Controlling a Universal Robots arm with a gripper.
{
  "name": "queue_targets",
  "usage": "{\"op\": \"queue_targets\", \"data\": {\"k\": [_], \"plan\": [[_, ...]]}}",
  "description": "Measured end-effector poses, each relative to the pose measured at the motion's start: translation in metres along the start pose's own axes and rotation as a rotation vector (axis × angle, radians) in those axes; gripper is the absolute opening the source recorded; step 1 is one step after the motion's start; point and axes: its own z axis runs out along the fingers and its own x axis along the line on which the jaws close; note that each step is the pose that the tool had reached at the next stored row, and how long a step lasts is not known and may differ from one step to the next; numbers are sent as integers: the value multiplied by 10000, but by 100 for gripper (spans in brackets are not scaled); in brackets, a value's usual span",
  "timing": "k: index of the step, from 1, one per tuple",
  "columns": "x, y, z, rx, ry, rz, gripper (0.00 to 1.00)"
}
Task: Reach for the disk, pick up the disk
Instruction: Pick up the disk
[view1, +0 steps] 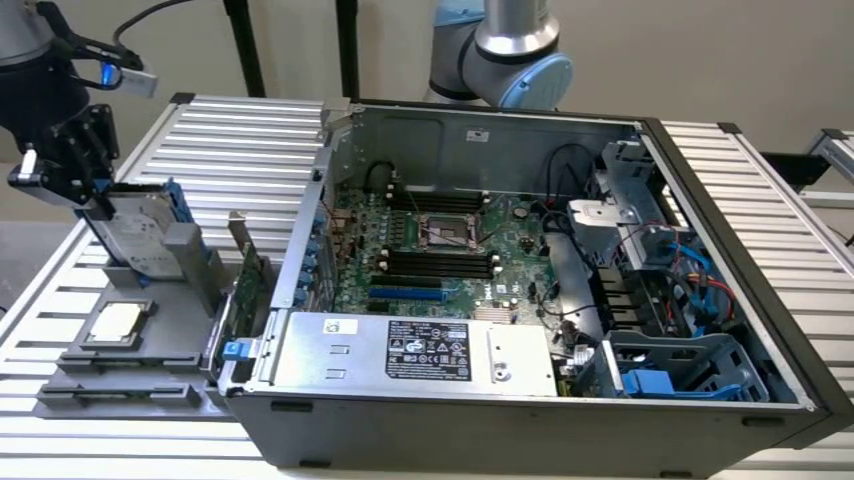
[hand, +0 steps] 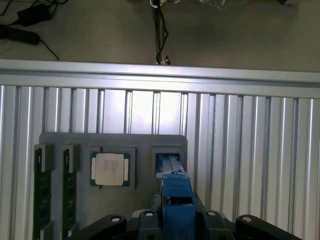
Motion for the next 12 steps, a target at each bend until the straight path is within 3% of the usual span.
{"op": "queue_targets", "data": {"k": [7,12], "plan": [[0,-3,-119,0,0,0,33],[2,-6,-308,0,0,0,33]]}}
